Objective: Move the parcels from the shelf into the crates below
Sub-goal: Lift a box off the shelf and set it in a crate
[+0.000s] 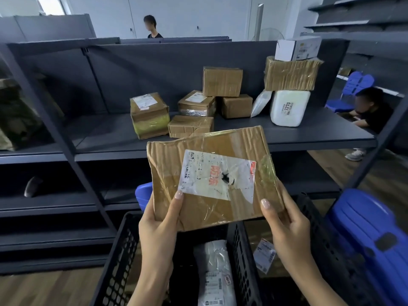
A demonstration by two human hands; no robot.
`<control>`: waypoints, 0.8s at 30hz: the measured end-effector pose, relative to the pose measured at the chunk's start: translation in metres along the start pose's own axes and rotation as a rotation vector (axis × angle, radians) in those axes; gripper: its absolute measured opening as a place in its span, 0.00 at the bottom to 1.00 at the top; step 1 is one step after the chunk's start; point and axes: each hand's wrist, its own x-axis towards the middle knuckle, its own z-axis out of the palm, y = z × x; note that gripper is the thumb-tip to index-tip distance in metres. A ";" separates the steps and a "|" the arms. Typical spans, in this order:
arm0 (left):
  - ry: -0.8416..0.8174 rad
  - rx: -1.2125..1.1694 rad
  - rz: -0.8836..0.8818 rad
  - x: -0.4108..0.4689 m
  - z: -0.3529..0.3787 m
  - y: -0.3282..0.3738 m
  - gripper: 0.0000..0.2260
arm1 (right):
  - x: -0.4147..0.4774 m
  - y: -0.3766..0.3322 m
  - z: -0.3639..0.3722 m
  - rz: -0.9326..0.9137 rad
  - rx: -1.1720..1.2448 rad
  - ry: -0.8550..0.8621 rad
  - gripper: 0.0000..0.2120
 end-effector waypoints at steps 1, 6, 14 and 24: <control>0.008 -0.004 0.002 -0.002 0.001 0.000 0.17 | -0.001 -0.001 -0.002 0.003 0.003 -0.005 0.29; 0.078 -0.042 -0.007 -0.015 0.009 -0.005 0.12 | 0.000 -0.009 -0.011 0.032 0.024 -0.045 0.27; 0.244 -0.171 -0.022 -0.030 0.039 -0.016 0.14 | -0.002 -0.008 0.012 0.429 0.184 -0.069 0.47; 0.185 -0.076 0.135 -0.061 0.066 -0.037 0.30 | -0.011 -0.023 0.041 0.542 0.631 -0.050 0.25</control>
